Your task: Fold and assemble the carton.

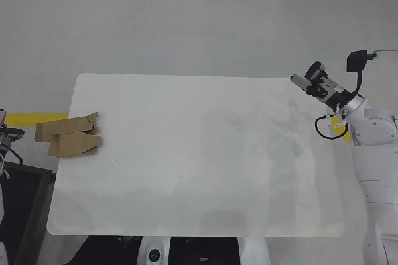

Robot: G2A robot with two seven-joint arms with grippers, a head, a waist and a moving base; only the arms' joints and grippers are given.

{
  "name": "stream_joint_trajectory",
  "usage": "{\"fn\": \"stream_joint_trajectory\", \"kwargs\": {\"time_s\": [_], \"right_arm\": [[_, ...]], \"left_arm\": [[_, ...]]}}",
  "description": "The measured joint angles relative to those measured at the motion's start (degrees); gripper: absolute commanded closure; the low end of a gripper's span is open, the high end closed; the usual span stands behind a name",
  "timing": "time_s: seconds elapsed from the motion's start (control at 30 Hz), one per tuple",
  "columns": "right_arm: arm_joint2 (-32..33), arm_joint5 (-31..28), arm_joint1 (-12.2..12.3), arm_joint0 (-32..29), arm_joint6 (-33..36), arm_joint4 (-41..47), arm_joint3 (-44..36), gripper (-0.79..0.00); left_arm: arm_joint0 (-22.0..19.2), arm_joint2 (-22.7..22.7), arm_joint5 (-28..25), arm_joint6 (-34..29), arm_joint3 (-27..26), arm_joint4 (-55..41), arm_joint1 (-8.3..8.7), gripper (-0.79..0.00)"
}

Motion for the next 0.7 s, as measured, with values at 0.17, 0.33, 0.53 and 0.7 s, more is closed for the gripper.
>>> {"fn": "stream_joint_trajectory", "kwargs": {"time_s": [0.17,0.33,0.53,0.7], "right_arm": [[0.00,0.00,0.00,0.00,0.00,0.00,0.00,-0.785],[0.00,0.00,0.00,0.00,0.00,0.00,0.00,-0.785],[0.00,0.00,0.00,0.00,0.00,0.00,0.00,-0.785],[0.00,0.00,0.00,0.00,0.00,0.00,0.00,-0.785]], "left_arm": [[0.95,2.22,2.03,1.68,-1.01,4.51,-0.56,-0.785],[1.29,3.52,4.27,2.31,-1.07,4.91,-1.45,-0.785],[1.10,4.62,4.33,0.22,-1.69,5.46,-2.13,-0.785],[0.91,4.76,3.79,-1.56,-1.41,3.91,-2.58,-0.329]]}}
